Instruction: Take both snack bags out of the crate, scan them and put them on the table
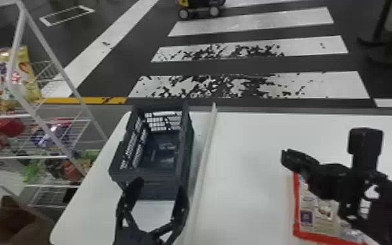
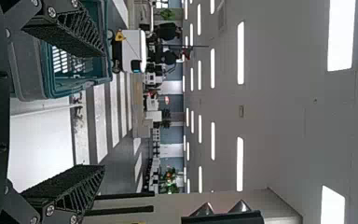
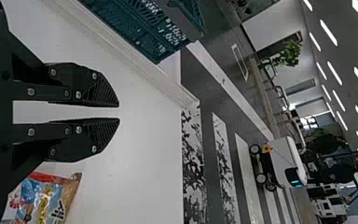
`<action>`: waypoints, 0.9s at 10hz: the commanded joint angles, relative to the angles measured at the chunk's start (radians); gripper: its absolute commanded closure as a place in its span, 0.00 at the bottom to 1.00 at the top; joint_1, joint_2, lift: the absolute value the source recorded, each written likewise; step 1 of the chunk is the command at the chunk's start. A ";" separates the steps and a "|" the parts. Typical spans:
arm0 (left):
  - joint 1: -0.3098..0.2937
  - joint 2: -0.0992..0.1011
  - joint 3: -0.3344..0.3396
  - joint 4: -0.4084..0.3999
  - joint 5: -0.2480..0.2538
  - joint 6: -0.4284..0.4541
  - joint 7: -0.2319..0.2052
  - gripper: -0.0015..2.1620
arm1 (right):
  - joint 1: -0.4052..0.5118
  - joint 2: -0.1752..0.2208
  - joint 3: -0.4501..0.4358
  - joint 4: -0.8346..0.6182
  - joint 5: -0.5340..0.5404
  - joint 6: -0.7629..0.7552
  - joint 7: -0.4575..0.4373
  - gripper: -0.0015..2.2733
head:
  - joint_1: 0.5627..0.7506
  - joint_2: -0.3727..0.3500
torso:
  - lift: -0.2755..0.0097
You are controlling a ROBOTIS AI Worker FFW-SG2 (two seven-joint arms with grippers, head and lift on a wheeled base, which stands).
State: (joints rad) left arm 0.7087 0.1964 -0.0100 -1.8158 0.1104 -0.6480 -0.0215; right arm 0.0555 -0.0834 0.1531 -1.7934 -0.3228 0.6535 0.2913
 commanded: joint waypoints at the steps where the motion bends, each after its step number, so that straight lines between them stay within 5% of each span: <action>1: 0.000 0.001 -0.001 0.000 0.000 0.000 0.000 0.07 | 0.009 -0.021 -0.076 -0.030 -0.041 0.015 0.009 0.06 | 0.70 0.87 | 0.63; 5: -0.008 0.001 -0.002 0.003 0.000 0.003 -0.002 0.07 | 0.058 -0.048 -0.270 -0.081 -0.062 0.042 -0.032 0.04 | 0.70 0.69 | 0.63; 9: -0.017 0.001 -0.004 0.020 0.005 0.003 0.000 0.07 | 0.142 -0.047 -0.362 -0.119 0.120 0.033 -0.072 0.05 | 0.70 0.48 | 0.63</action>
State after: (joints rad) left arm 0.6939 0.1979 -0.0121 -1.7984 0.1141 -0.6449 -0.0226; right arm 0.1812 -0.1305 -0.1952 -1.9065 -0.2248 0.6917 0.2223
